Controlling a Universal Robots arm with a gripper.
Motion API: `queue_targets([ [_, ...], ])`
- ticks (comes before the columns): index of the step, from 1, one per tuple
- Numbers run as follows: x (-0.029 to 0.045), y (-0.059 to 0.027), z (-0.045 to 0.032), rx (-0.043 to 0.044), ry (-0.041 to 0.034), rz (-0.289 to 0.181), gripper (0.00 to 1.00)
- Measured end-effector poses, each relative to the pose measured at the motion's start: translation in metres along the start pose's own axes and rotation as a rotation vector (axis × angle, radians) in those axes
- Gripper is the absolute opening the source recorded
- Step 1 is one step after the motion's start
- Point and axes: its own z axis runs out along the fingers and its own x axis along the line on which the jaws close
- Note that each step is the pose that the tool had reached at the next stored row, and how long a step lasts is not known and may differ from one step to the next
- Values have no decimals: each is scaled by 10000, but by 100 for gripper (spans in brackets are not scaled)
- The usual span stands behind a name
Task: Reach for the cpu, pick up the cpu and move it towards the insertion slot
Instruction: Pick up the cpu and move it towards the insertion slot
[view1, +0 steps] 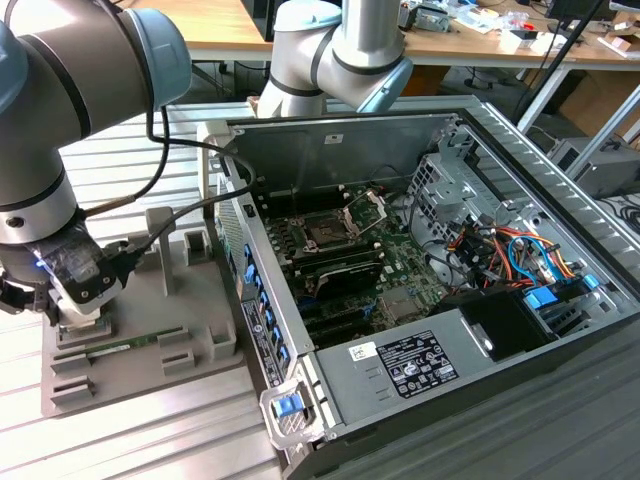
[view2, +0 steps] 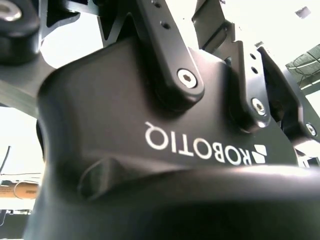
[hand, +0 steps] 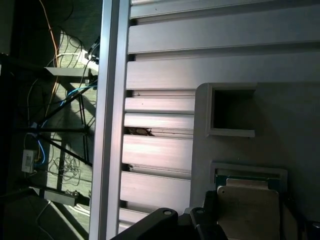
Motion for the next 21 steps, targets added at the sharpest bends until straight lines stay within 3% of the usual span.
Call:
queue_targets([
  [21, 0, 4, -105, 1, 2, 0, 55],
])
